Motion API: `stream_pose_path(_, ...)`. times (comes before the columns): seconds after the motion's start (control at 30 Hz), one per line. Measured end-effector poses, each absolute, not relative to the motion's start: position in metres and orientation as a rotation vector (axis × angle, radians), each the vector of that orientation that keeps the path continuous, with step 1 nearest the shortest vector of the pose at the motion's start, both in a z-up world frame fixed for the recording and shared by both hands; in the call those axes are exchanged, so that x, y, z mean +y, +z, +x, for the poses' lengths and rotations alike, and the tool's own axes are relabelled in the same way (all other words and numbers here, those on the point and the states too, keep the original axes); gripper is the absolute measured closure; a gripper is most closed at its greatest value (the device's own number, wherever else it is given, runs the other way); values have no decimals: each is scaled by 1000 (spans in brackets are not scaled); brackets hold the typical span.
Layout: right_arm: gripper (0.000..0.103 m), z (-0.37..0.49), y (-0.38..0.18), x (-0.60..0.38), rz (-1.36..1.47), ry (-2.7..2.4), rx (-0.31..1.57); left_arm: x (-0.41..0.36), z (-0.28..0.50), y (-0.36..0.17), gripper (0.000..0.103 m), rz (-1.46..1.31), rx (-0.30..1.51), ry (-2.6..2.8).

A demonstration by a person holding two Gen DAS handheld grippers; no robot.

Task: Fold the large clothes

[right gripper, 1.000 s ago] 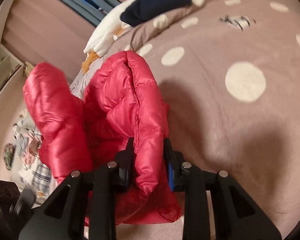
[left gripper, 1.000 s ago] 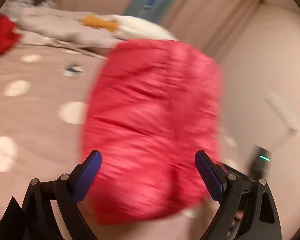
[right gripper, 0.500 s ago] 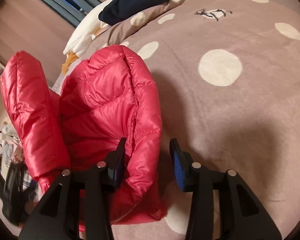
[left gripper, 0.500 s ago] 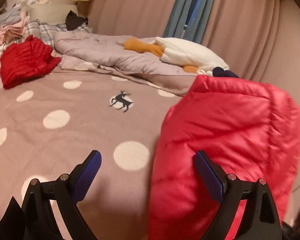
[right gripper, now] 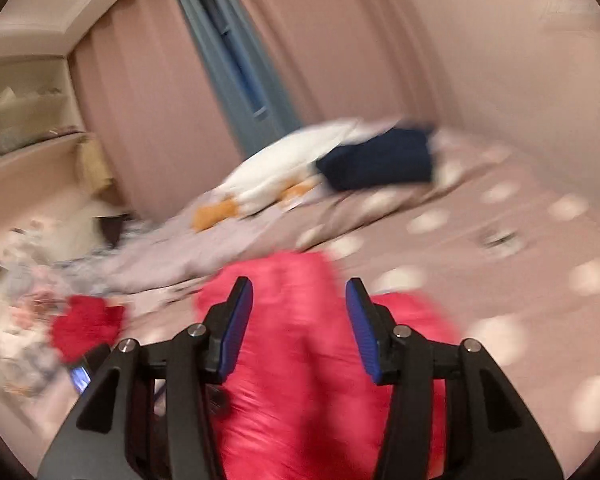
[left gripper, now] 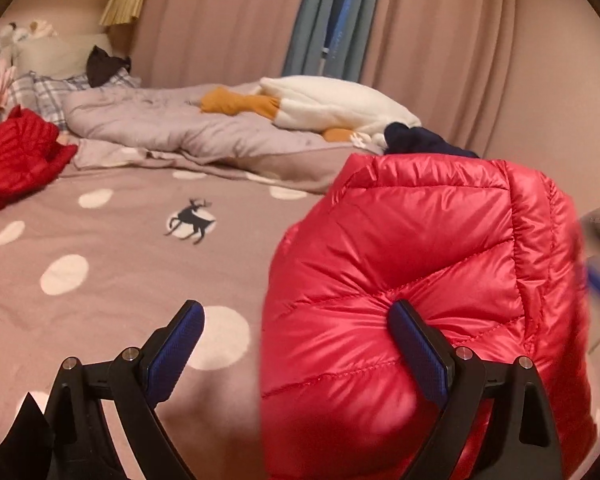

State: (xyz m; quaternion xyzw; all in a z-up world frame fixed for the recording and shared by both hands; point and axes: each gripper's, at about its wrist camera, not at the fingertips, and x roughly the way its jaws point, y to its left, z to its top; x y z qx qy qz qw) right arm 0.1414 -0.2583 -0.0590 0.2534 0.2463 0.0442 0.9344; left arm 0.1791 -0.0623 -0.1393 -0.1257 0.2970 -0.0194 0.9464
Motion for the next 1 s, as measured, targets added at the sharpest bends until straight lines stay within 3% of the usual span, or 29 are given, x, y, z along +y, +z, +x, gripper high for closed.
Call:
stream_pose_path(0.07, 56, 169, -97, -269, 536, -81, 642, -66, 182, -144, 10, -250, 628, -54)
stream_pose_path(0.2, 48, 185, -174, -284, 554, -132, 673, -82, 192, -160, 9, -270, 692, -141)
stream_pose_path(0.37, 48, 191, -203, -298, 577, -166, 668, -110, 188, -169, 8, -170, 645, -91)
stream_pose_path(0.53, 47, 189, -196, -289, 528, -202, 654, -112, 176, -170, 7, -137, 600, -63)
stream_pose_path(0.6, 42, 183, -192, -290, 540, -197, 645, -99, 173, -167, 5, -195, 605, -88)
stream_pose_path(0.73, 13, 157, -181, -301, 613, -144, 604, -75, 168, -159, 2, -310, 644, -130)
stream_pose_path(0.83, 0, 136, -171, -314, 729, -146, 557, -58, 165, -146, 3, -373, 664, -108)
stream_pose_path(1.0, 0, 105, -146, -325, 774, -146, 490, -39, 145, -129, 1, -389, 573, -67)
